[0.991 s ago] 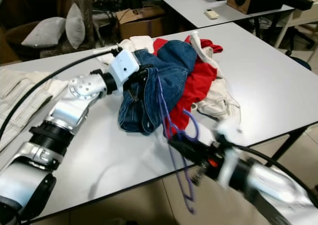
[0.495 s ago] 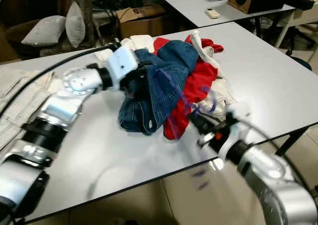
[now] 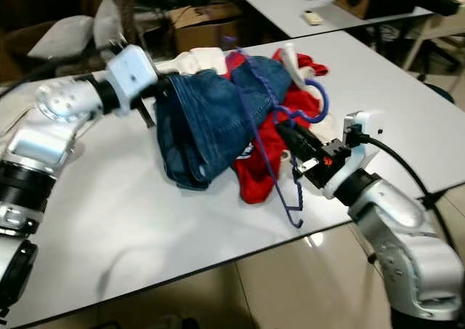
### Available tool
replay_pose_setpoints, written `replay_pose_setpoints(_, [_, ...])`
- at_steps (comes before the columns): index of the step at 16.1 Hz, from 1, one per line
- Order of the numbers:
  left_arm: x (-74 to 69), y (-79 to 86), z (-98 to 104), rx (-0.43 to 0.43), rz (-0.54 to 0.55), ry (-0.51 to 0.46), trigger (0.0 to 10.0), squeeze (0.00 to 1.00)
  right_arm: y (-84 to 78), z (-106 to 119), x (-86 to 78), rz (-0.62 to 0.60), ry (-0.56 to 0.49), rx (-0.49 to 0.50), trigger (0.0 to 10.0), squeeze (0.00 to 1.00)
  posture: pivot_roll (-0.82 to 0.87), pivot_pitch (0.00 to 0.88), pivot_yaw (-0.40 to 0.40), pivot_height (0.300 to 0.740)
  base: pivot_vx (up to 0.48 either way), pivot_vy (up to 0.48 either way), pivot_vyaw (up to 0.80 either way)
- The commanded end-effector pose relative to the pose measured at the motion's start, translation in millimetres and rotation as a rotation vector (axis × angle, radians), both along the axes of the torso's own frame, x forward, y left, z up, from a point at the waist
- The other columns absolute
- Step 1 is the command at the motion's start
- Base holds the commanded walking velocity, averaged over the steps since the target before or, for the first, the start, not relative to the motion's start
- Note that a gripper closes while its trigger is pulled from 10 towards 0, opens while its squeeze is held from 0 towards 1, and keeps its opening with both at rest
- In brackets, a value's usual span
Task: Hang hanger
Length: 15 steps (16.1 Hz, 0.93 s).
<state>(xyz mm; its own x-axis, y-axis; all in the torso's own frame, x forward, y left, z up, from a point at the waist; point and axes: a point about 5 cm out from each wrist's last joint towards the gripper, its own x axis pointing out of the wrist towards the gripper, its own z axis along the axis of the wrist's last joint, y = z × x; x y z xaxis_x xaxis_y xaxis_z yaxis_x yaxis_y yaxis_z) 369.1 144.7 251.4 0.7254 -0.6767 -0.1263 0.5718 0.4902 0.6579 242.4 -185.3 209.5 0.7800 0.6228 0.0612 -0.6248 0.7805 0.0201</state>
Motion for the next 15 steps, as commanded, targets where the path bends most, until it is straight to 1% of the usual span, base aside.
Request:
replay_pose_setpoints(1, [0.0,-4.4,-4,-0.012,0.000,0.024,0.0,0.00,6.7,1,-18.4,0.144,0.018,-0.028,10.0,0.00,-0.07,0.000,0.039,0.740,0.000,0.000,0.00])
replay_pose_setpoints(2, [-0.3,-10.0,-9,-0.017,-0.013,0.041,0.0,0.00,6.2,-3,-27.5,0.196,0.052,-0.061,10.0,0.00,-0.07,0.000,0.044,0.740,0.000,0.000,0.00])
replay_pose_setpoints(3, [0.7,-15.1,-12,-0.022,-0.021,0.052,0.0,0.00,2.9,-6,-35.1,0.212,0.083,-0.075,10.0,0.00,-0.08,0.000,0.052,0.740,0.000,0.000,0.00])
replay_pose_setpoints(5, [5.3,-29.1,-16,-0.022,-0.046,0.073,0.0,0.00,-6.4,-12,-58.6,0.252,0.166,-0.078,10.0,0.00,-0.10,0.000,0.071,0.740,0.000,0.000,0.00])
replay_pose_setpoints(6, [9.0,-36.5,-14,-0.024,-0.061,0.075,0.0,0.00,-8.5,-15,-70.9,0.278,0.206,-0.077,10.0,0.00,-0.10,0.000,0.080,0.740,0.000,0.000,0.00])
replay_pose_setpoints(7, [11.7,-41.4,-12,-0.007,-0.070,0.066,0.0,0.00,-9.0,-17,-80.3,0.299,0.246,-0.078,10.0,0.00,-0.12,0.000,0.092,0.740,0.000,0.000,0.00])
replay_pose_setpoints(8, [12.7,-47.3,-9,0.009,-0.089,0.052,0.0,0.00,-9.6,-22,-84.7,0.299,0.280,-0.082,10.0,0.00,-0.12,0.000,0.100,0.740,0.000,0.000,0.00])
replay_pose_setpoints(9, [11.1,-56.5,-5,0.015,-0.131,0.039,0.0,0.00,-9.9,-29,-82.9,0.278,0.314,-0.083,10.0,0.00,-0.12,0.000,0.102,0.740,0.000,0.000,0.00])
replay_pose_setpoints(10, [8.5,-63.7,-3,0.023,-0.168,0.031,0.0,0.00,-9.0,-35,-78.2,0.261,0.341,-0.063,10.0,0.00,-0.12,0.000,0.104,0.740,0.000,0.000,0.00])
replay_pose_setpoints(11, [3.3,-72.6,0,0.041,-0.220,0.022,0.0,0.00,-3.6,-45,-69.3,0.254,0.379,-0.030,10.0,0.00,-0.12,0.000,0.100,0.740,0.000,0.000,0.00])
replay_pose_setpoints(12, [3.3,-72.6,0,0.041,-0.220,0.022,0.0,0.00,-3.6,-45,-69.3,0.254,0.379,-0.030,10.0,0.00,-0.12,0.000,0.100,0.740,0.000,0.000,0.00])
replay_pose_setpoints(13, [2.3,-74.8,1,0.059,-0.238,0.010,0.0,0.00,-4.9,-52,-63.3,0.212,0.411,-0.042,10.0,0.00,-0.10,0.000,0.082,0.740,0.000,0.000,0.00])
replay_pose_setpoints(14, [1.8,-72.3,1,0.080,-0.232,-0.004,0.0,0.00,-8.4,-55,-58.5,0.159,0.430,-0.043,10.0,0.00,-0.10,0.000,0.082,0.740,0.000,0.000,0.00])
replay_pose_setpoints(15, [2.0,-69.1,1,0.096,-0.223,-0.011,0.0,0.00,-10.8,-55,-57.0,0.131,0.436,-0.032,10.0,0.00,-0.09,0.000,0.071,0.740,0.000,0.000,0.00])
